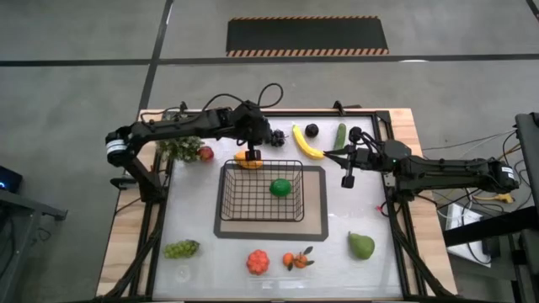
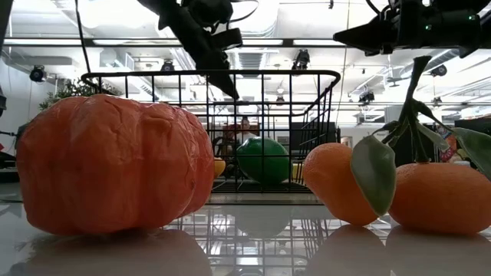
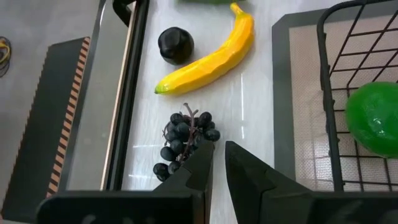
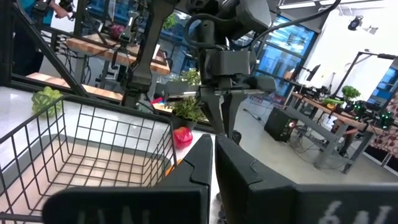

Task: Build produce basket
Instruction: Put the green grapes into the black wire basket

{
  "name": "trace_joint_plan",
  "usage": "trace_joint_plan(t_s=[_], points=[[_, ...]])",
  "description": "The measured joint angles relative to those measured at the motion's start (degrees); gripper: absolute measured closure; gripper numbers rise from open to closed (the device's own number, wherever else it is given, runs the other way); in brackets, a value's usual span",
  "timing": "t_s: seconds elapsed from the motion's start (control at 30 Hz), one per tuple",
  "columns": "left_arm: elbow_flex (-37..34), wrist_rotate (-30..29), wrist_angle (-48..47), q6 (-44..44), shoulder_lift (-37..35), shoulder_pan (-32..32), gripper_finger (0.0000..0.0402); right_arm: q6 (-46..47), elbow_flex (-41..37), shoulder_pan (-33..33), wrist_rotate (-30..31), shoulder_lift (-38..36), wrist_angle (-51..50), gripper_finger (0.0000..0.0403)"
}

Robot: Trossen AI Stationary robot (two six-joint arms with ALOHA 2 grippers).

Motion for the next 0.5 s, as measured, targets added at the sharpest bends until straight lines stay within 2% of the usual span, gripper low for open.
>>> trace_joint_plan(t_s=[0.23,0.5], points=[[0.0,0.0,-0.5,-1.2,-0.4,0.0,0.0358,0.0,0.0,0.0,0.0,0.0,-0.3,0.0394],[0.0,0.0,-1.4,-4.6,-2.3,-0.4,0.0303,-0.1,0.0,0.0,0.1,0.0,-0.4,0.0394]])
